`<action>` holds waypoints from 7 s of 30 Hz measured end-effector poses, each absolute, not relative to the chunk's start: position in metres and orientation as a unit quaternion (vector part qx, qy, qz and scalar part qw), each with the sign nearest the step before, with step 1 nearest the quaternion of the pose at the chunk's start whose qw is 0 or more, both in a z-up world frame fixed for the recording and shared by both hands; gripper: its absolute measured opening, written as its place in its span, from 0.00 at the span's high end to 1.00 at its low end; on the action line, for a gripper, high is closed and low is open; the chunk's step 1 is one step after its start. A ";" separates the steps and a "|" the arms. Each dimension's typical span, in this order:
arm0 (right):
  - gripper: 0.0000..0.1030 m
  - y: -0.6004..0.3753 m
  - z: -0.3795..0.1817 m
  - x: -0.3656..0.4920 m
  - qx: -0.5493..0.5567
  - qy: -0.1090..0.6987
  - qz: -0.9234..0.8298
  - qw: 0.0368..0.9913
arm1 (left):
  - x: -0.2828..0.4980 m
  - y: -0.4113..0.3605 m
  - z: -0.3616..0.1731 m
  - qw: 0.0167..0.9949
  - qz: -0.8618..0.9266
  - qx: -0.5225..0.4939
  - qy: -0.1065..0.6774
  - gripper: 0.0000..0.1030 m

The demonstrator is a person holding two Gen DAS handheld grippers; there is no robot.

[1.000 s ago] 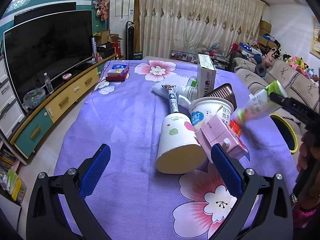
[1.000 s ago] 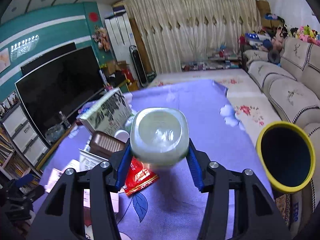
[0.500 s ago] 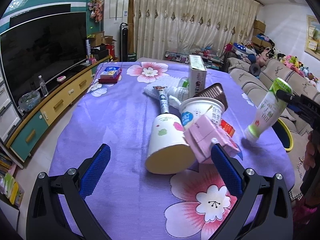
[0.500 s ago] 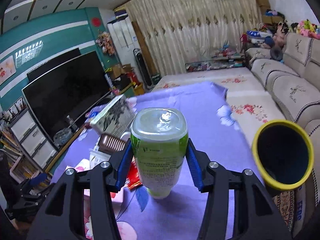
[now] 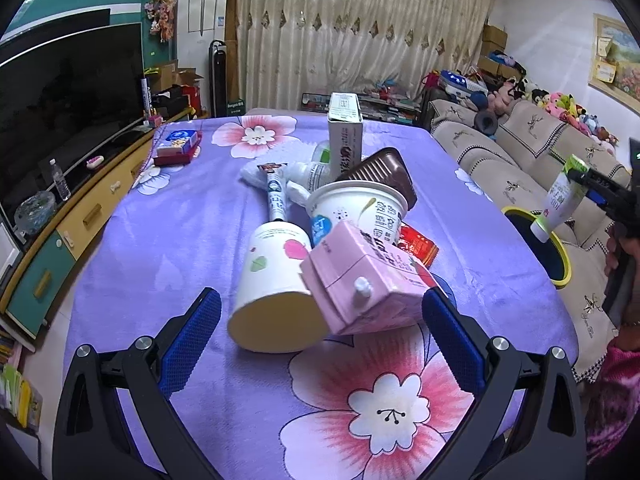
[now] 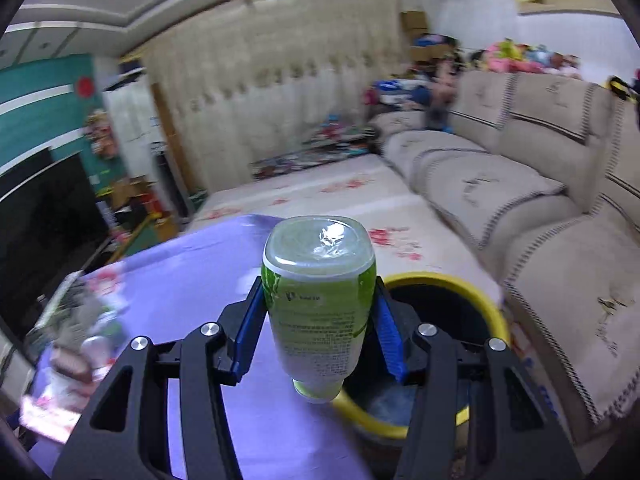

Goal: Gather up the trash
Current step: 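Carry the bottle over the yellow-rimmed bin and open the right gripper, then grasp the pink strawberry milk carton with the left gripper and lift, then carry the pink carton over the bin and open the left gripper, then grasp the brown lid on the yogurt cup with the right gripper, then carry the brown lid over the bin and open the right gripper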

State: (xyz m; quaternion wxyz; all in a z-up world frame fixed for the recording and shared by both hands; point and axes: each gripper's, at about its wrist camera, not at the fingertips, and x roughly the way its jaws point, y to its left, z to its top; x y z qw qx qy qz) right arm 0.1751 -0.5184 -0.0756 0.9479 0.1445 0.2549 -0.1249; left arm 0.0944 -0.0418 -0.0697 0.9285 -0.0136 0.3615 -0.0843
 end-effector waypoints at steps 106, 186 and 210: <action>0.35 -0.652 -0.133 0.053 0.236 0.264 -0.251 0.901 | 0.234 -0.489 -0.100 0.813 -0.401 0.143 0.397 0.34; 0.42 -0.272 -0.087 0.219 0.173 0.337 0.149 0.914 | 0.113 0.026 -0.027 0.966 -0.052 -0.011 0.253 0.05; 0.41 -0.495 -0.114 0.198 0.160 0.307 -0.161 0.924 | 0.142 -0.048 -0.049 0.949 -0.099 0.029 0.298 0.05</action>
